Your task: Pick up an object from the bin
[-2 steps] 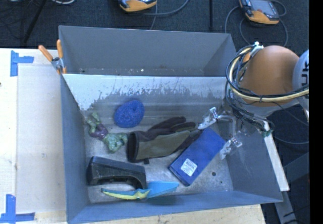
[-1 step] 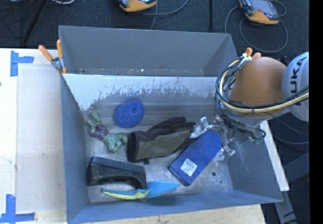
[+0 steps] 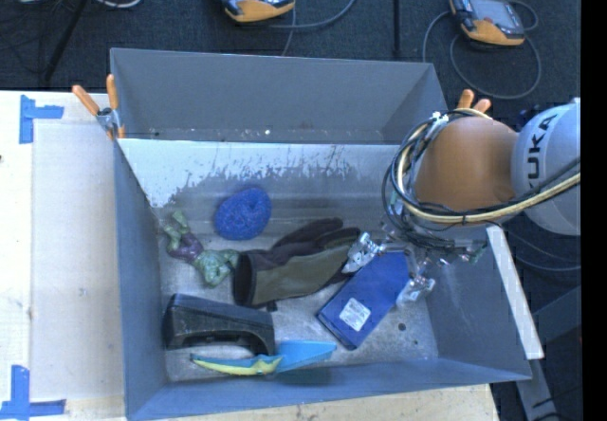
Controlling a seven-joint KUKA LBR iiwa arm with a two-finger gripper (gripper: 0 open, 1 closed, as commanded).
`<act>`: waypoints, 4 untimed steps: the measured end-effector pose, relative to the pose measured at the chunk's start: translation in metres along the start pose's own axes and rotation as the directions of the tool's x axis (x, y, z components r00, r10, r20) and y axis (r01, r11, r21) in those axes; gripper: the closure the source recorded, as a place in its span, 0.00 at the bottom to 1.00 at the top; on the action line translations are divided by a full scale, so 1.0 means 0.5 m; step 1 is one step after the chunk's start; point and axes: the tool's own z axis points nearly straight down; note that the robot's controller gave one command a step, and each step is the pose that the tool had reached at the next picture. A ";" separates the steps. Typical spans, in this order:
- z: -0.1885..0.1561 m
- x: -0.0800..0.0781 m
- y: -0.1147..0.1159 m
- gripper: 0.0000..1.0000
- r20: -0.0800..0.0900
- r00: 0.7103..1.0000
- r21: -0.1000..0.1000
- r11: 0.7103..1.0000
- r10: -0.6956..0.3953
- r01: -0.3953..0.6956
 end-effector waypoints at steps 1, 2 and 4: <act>0.019 -0.015 0.023 1.00 -0.004 0.996 0.017 0.996 -0.085 0.085; 0.019 -0.015 0.023 1.00 -0.004 0.996 0.017 0.996 -0.085 0.085; 0.008 -0.015 0.029 1.00 -0.001 0.997 0.004 0.997 -0.082 0.082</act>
Offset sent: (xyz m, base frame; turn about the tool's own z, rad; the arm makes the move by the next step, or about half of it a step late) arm 0.0000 0.0000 0.0000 0.0000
